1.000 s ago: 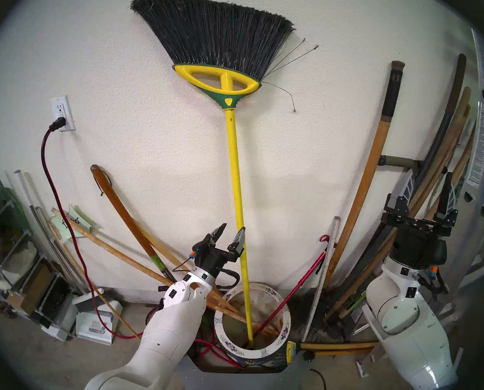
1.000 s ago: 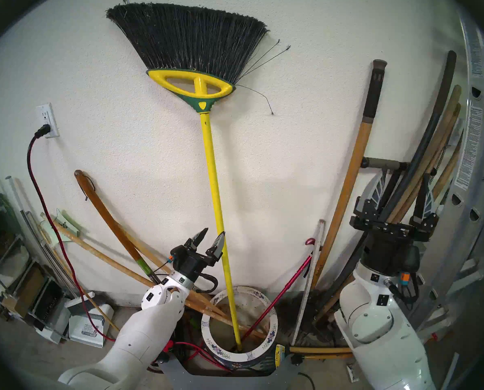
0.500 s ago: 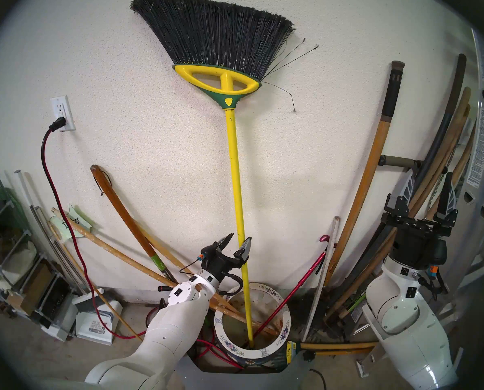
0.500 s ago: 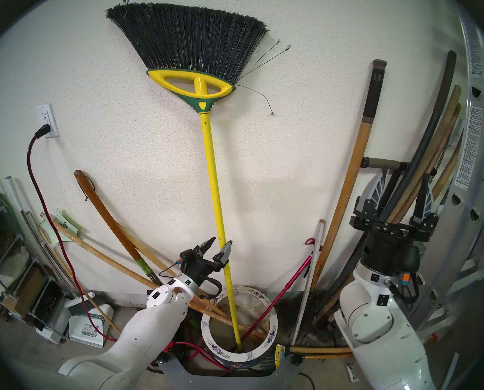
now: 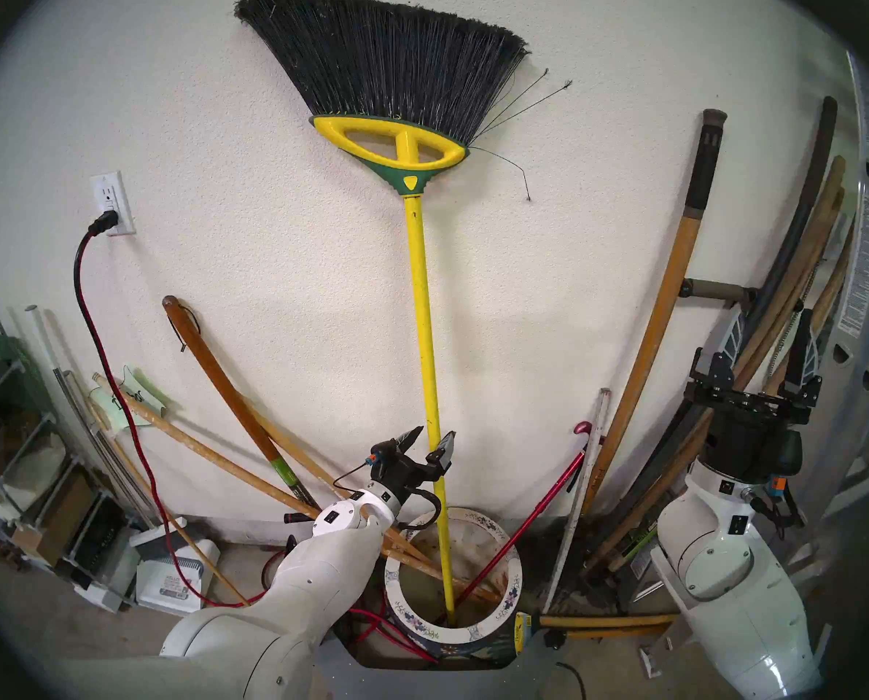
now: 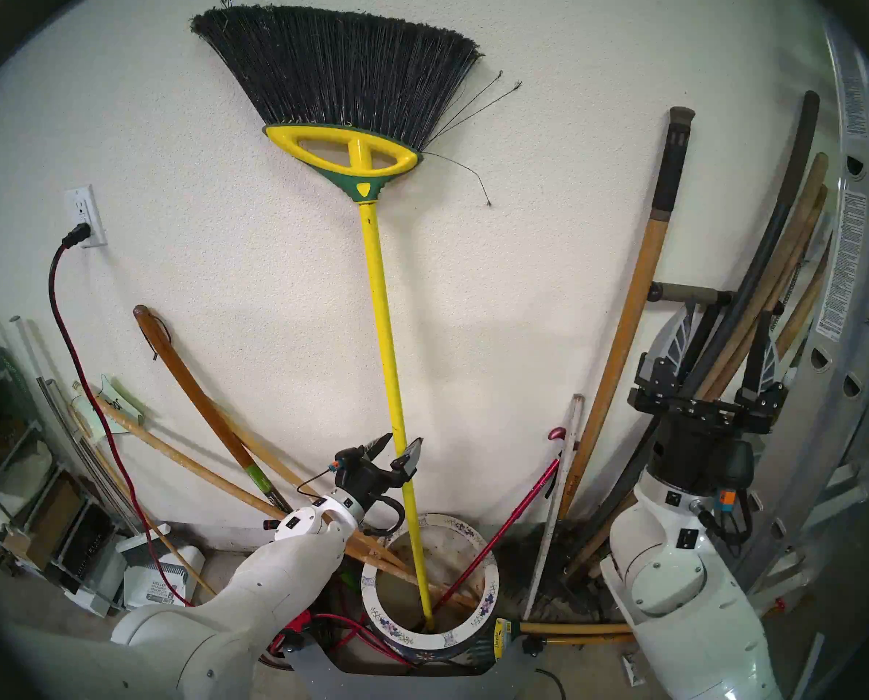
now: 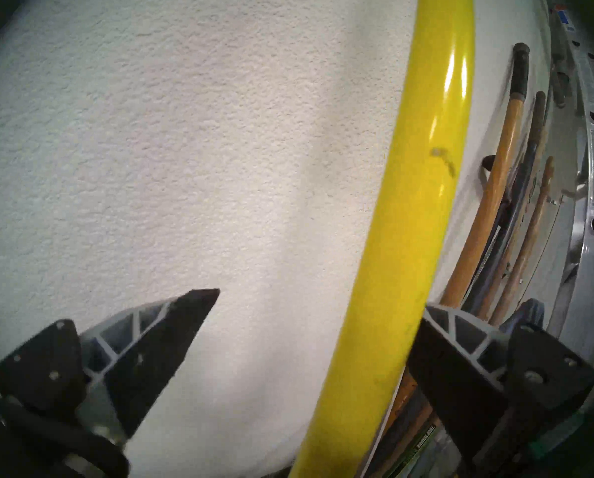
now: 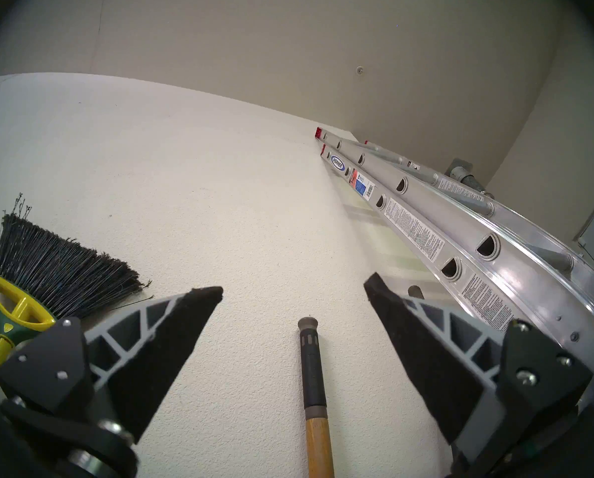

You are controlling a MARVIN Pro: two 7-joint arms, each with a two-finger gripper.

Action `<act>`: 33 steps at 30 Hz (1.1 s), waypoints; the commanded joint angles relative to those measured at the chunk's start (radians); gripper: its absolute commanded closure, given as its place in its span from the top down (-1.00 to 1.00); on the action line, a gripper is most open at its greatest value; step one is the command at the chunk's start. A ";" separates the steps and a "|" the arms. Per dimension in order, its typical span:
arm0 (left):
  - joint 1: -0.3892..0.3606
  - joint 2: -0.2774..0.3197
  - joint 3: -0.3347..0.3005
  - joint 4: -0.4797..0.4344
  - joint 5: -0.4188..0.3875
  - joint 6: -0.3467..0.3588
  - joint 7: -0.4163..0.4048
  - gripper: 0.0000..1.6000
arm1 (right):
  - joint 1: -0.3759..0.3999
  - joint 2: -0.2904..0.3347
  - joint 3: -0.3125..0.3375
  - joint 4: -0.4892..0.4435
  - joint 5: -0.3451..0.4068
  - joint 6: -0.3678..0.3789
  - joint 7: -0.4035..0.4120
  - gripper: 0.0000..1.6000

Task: Take wooden sticks or brooms out of the pot

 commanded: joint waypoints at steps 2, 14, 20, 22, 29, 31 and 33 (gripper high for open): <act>-0.075 -0.012 -0.031 0.086 -0.041 -0.051 -0.068 -1.00 | 0.000 0.000 0.001 0.000 0.001 0.000 -0.001 1.00; -0.032 -0.044 -0.029 -0.055 -0.089 -0.119 -0.293 -1.00 | 0.000 0.000 0.001 0.000 0.001 0.000 -0.001 1.00; 0.019 -0.035 0.015 -0.128 -0.113 -0.116 -0.388 -1.00 | 0.000 0.000 0.001 0.000 0.001 0.000 -0.001 1.00; 0.036 -0.022 0.036 -0.154 -0.125 -0.100 -0.420 -1.00 | 0.000 0.000 0.001 0.000 0.001 0.000 -0.001 1.00; 0.050 0.013 0.091 -0.181 -0.156 -0.057 -0.504 -1.00 | 0.000 0.000 0.001 0.000 0.001 0.000 -0.001 1.00; 0.032 0.016 0.092 -0.148 -0.176 -0.043 -0.564 -1.00 | 0.000 0.000 0.001 0.000 0.001 0.000 -0.001 1.00; 0.013 0.013 0.088 -0.111 -0.174 -0.042 -0.600 -1.00 | 0.000 0.000 0.001 0.000 0.001 0.000 -0.001 1.00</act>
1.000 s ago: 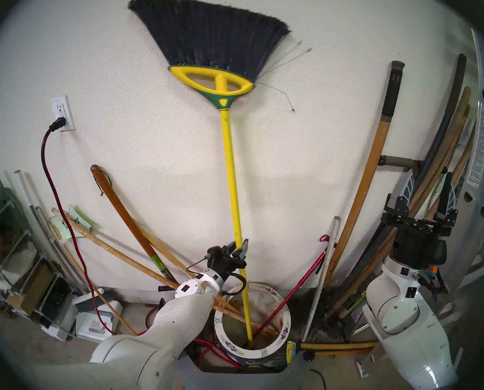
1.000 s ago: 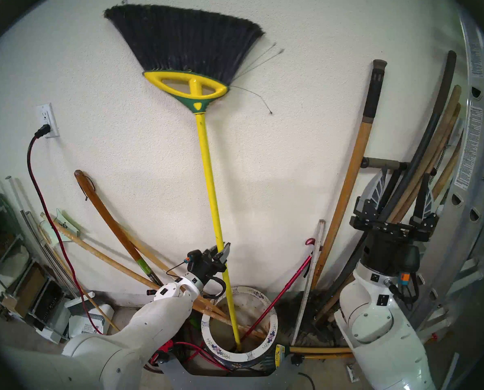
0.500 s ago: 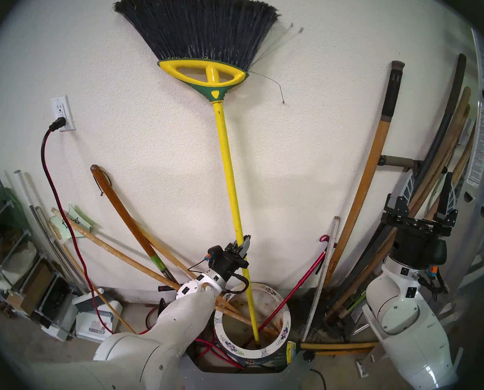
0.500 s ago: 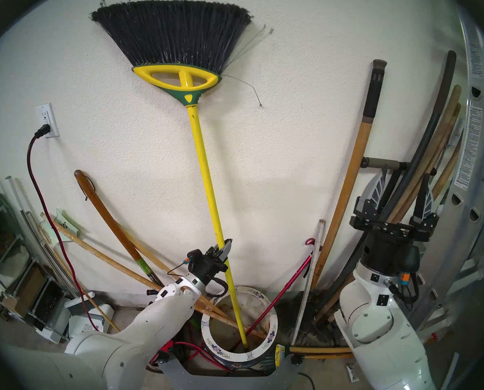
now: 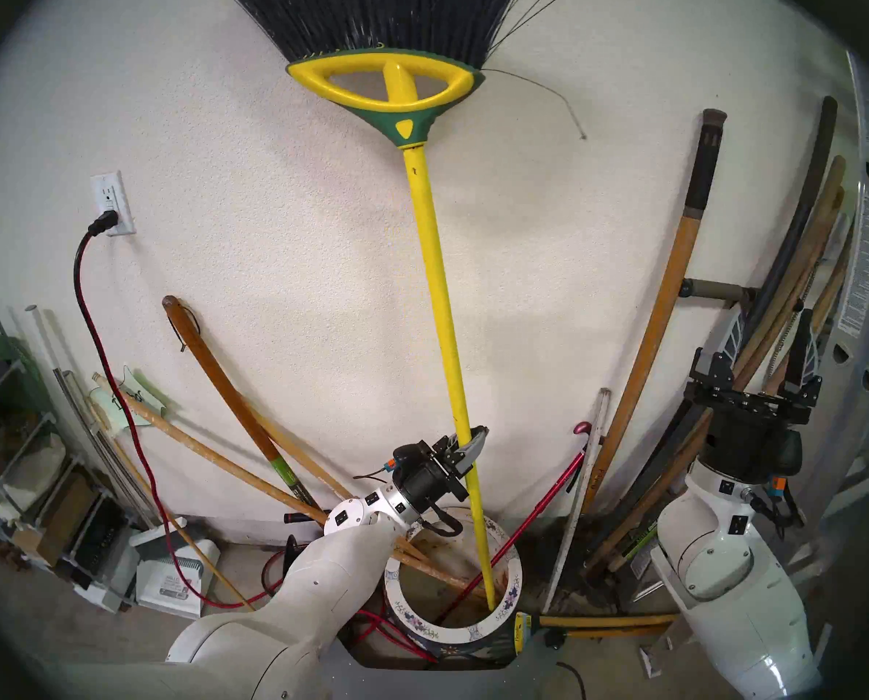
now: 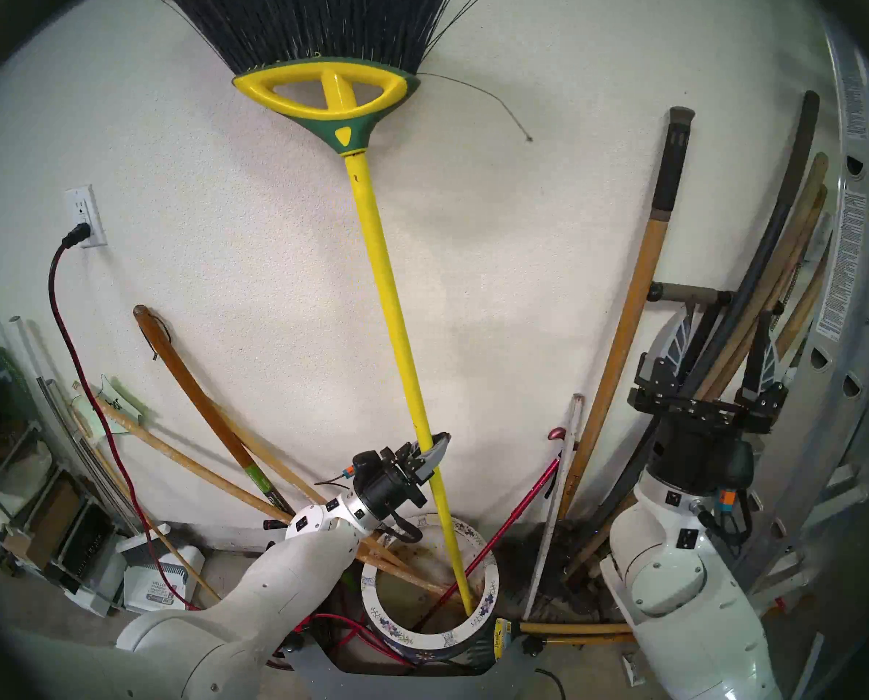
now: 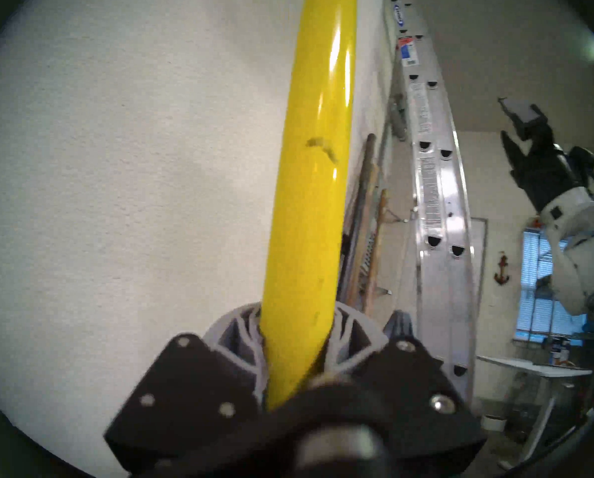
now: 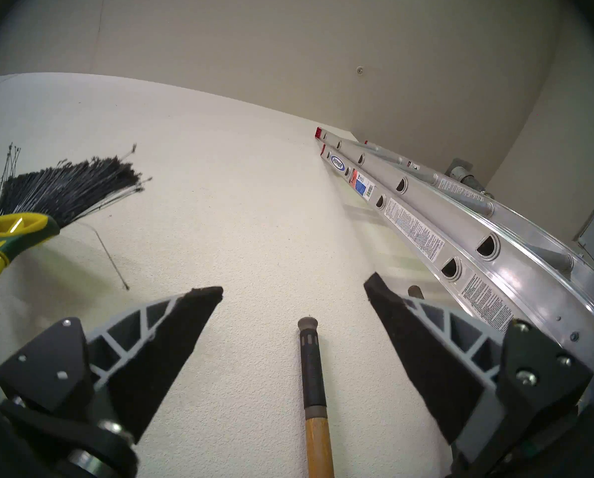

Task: Take wooden sticks or brooms out of the pot

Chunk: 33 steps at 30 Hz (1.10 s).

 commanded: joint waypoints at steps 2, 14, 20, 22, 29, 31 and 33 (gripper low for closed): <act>-0.050 0.005 0.005 0.030 -0.039 0.017 -0.114 -1.00 | 0.000 0.000 0.001 0.000 0.001 0.000 -0.001 1.00; -0.158 0.018 0.031 0.174 0.015 -0.007 -0.086 -1.00 | -0.020 0.083 -0.015 -0.015 0.112 -0.018 0.026 1.00; -0.209 0.011 0.048 0.197 0.039 0.002 -0.073 -1.00 | -0.051 0.121 -0.043 -0.032 0.170 -0.034 0.053 1.00; -0.230 -0.001 0.056 0.212 0.051 0.005 -0.077 -1.00 | -0.073 0.149 -0.067 -0.048 0.213 -0.041 0.070 1.00; -0.238 -0.026 0.059 0.227 0.050 0.018 -0.106 -1.00 | -0.104 0.210 -0.101 -0.065 0.275 -0.041 0.105 1.00; -0.240 -0.031 0.059 0.234 0.049 0.025 -0.109 -1.00 | -0.109 0.230 -0.106 -0.065 0.296 -0.041 0.115 1.00; -0.244 -0.034 0.060 0.241 0.049 0.026 -0.114 -1.00 | -0.111 0.245 -0.108 -0.065 0.313 -0.041 0.123 1.00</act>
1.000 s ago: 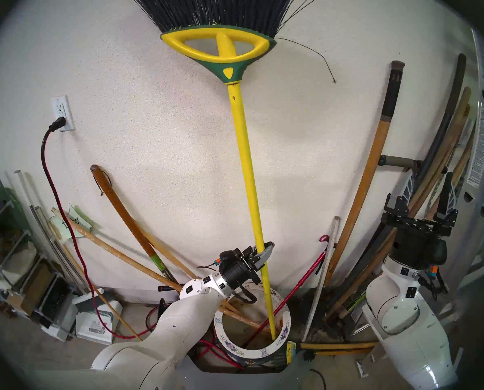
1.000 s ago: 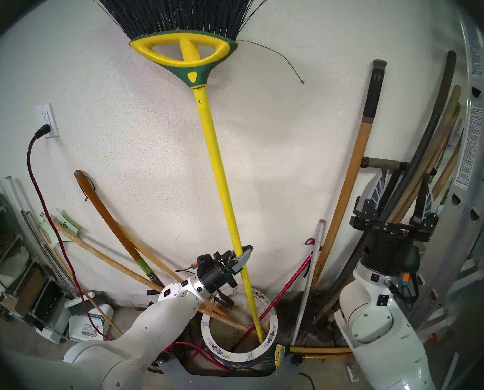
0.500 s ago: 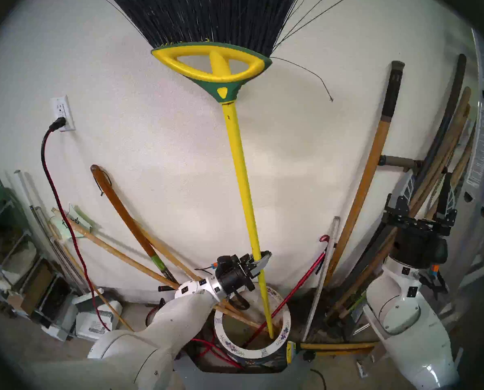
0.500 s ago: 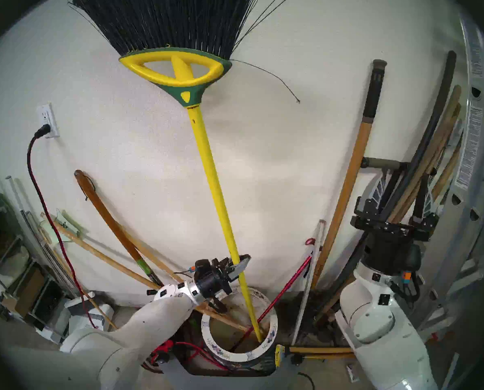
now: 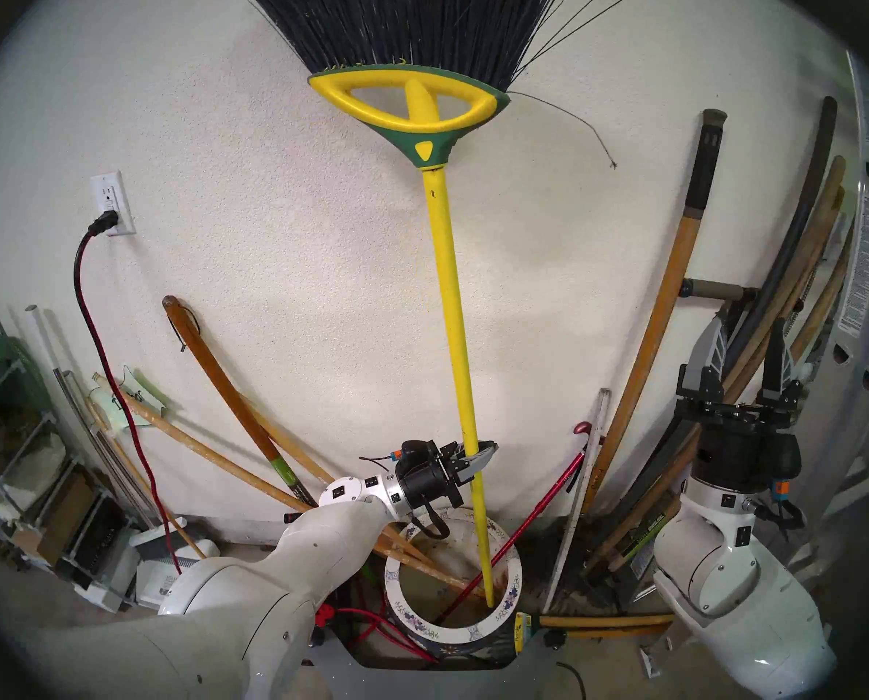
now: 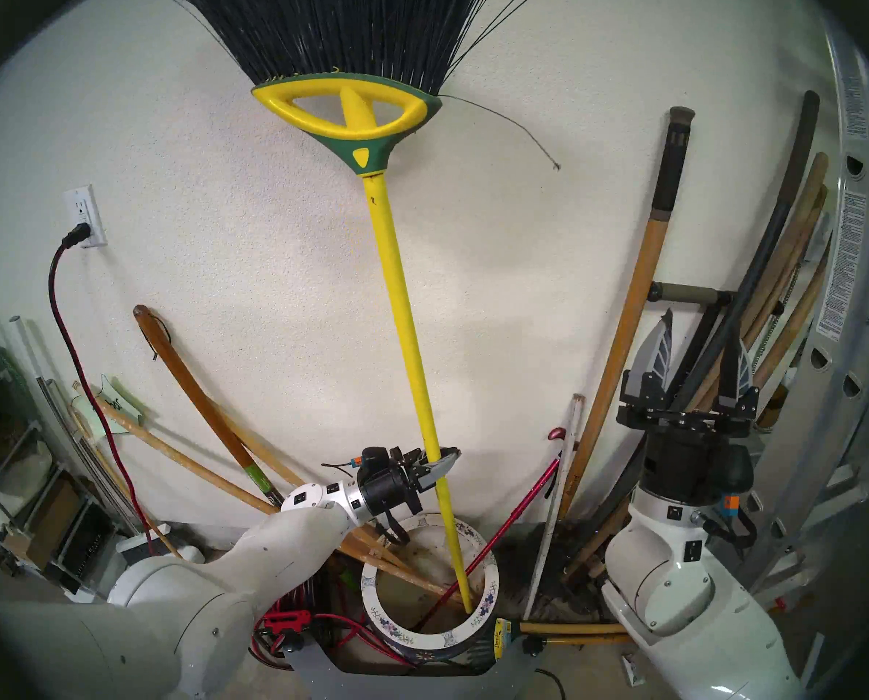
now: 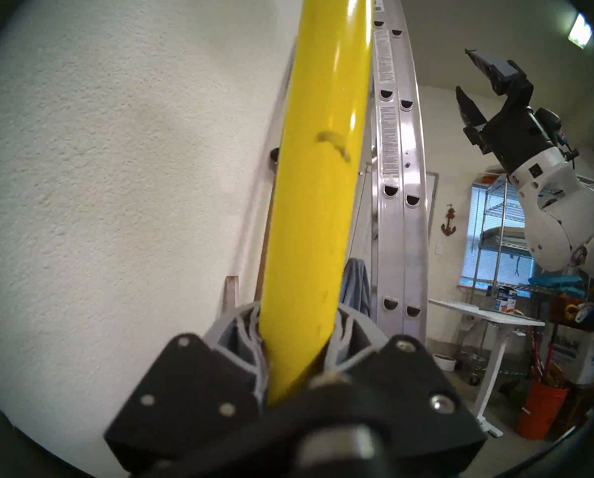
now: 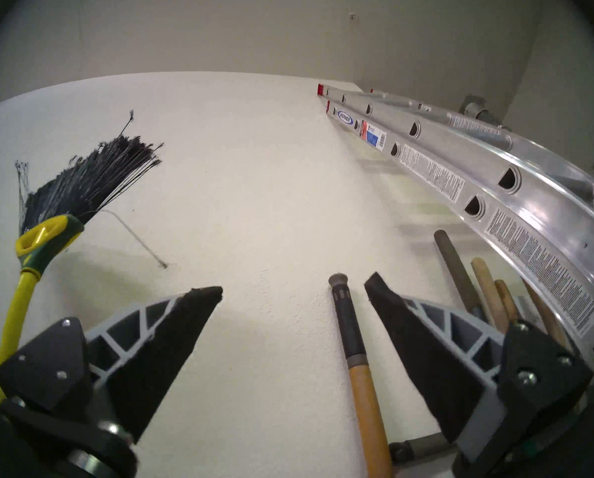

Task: Take wooden sticks or brooms out of the pot

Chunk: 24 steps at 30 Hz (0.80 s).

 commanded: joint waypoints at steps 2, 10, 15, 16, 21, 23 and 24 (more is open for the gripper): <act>-0.056 -0.044 -0.007 0.012 -0.023 0.007 -0.041 -1.00 | -0.035 0.091 -0.019 -0.014 0.069 0.000 0.036 1.00; -0.071 -0.050 -0.015 0.041 -0.026 0.000 -0.057 -1.00 | -0.059 0.147 -0.020 -0.027 0.151 0.000 0.057 1.00; -0.072 -0.050 -0.017 0.043 -0.022 -0.001 -0.054 -1.00 | -0.060 0.220 -0.038 -0.053 0.232 0.000 0.110 1.00; -0.072 -0.051 -0.018 0.043 -0.022 -0.001 -0.053 -1.00 | -0.050 0.225 -0.041 -0.055 0.245 0.000 0.122 1.00; -0.073 -0.051 -0.018 0.047 -0.020 -0.004 -0.051 -1.00 | -0.006 0.278 -0.062 -0.057 0.326 0.000 0.179 1.00; -0.074 -0.052 -0.019 0.048 -0.019 -0.005 -0.050 -1.00 | 0.010 0.294 -0.083 -0.061 0.356 0.000 0.209 1.00; -0.074 -0.052 -0.019 0.049 -0.019 -0.006 -0.050 -1.00 | 0.015 0.302 -0.096 -0.065 0.373 0.000 0.226 1.00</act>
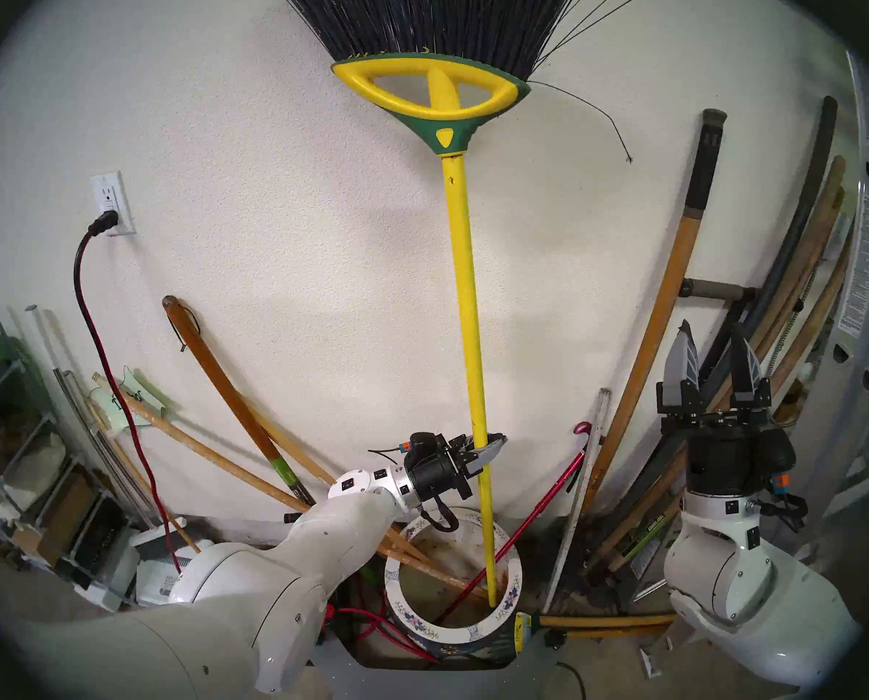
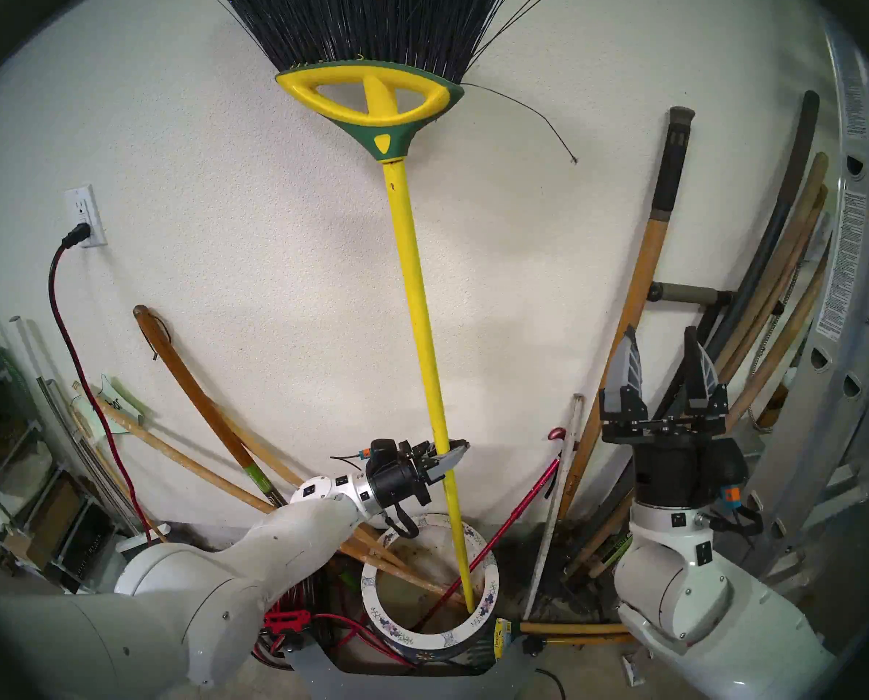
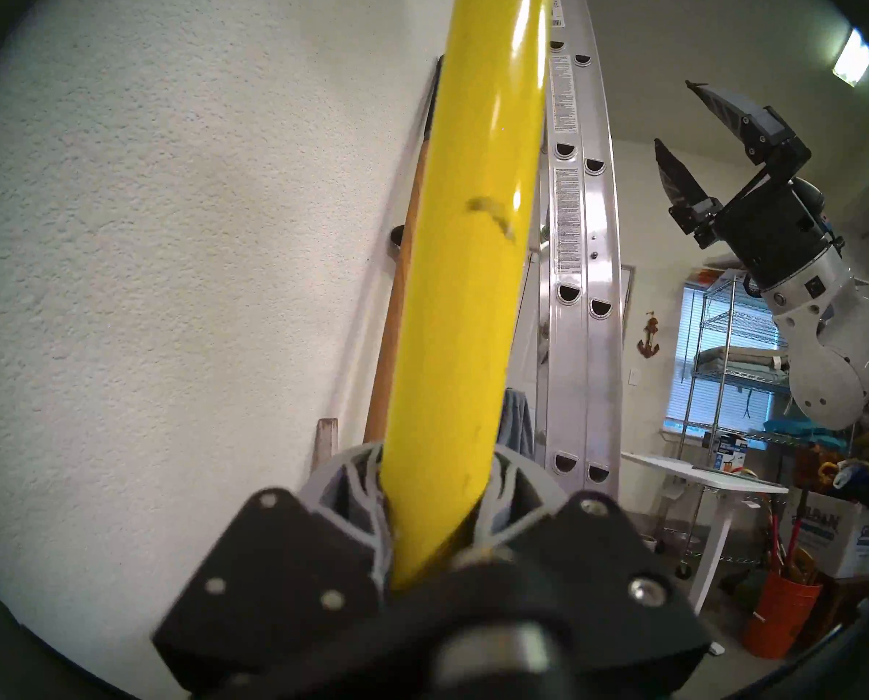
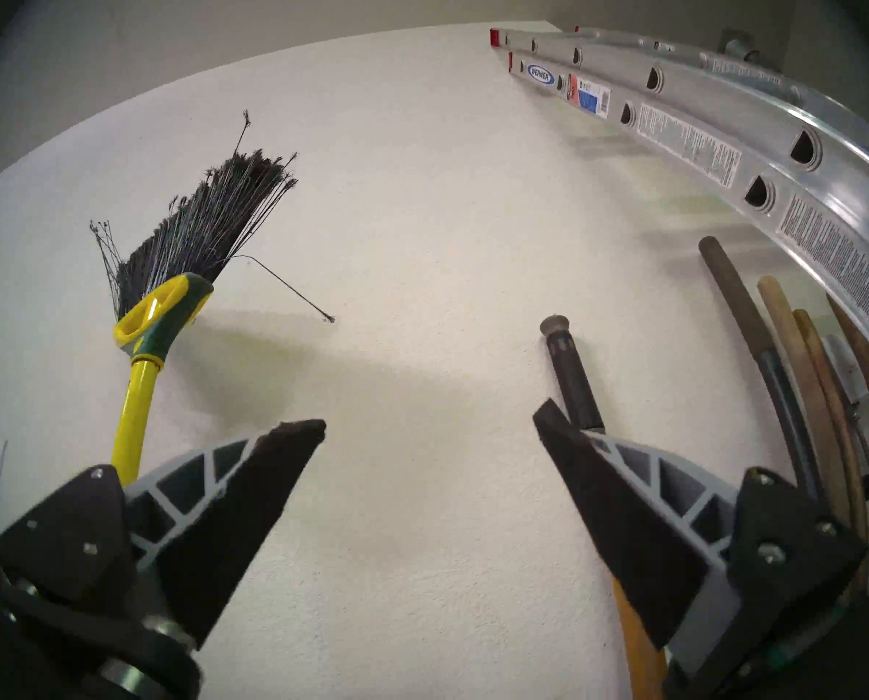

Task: Take wooden sticks or brooms out of the pot

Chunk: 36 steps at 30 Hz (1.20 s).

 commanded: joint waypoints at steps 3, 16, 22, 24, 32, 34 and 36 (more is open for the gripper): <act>-0.033 -0.023 -0.004 -0.011 -0.013 -0.005 -0.043 -1.00 | 0.051 0.106 -0.073 -0.031 0.106 0.001 0.125 1.00; -0.043 -0.026 -0.009 0.010 -0.018 -0.013 -0.057 -1.00 | 0.056 0.050 -0.078 -0.013 0.118 0.001 0.269 1.00; -0.046 -0.027 -0.009 0.015 -0.018 -0.016 -0.057 -1.00 | 0.054 0.042 -0.064 -0.012 0.149 0.001 0.317 1.00; -0.045 -0.027 -0.008 0.013 -0.016 -0.016 -0.053 -1.00 | 0.061 0.089 -0.069 -0.027 0.183 0.001 0.354 1.00; -0.044 -0.027 -0.006 0.010 -0.012 -0.017 -0.042 -1.00 | 0.114 0.168 -0.179 -0.044 0.229 0.001 0.508 1.00; -0.044 -0.027 -0.007 0.011 -0.012 -0.017 -0.043 -1.00 | 0.139 0.171 -0.214 -0.035 0.238 0.001 0.538 1.00; -0.044 -0.027 -0.007 0.011 -0.013 -0.017 -0.045 -1.00 | 0.173 0.173 -0.251 -0.018 0.249 0.017 0.562 1.00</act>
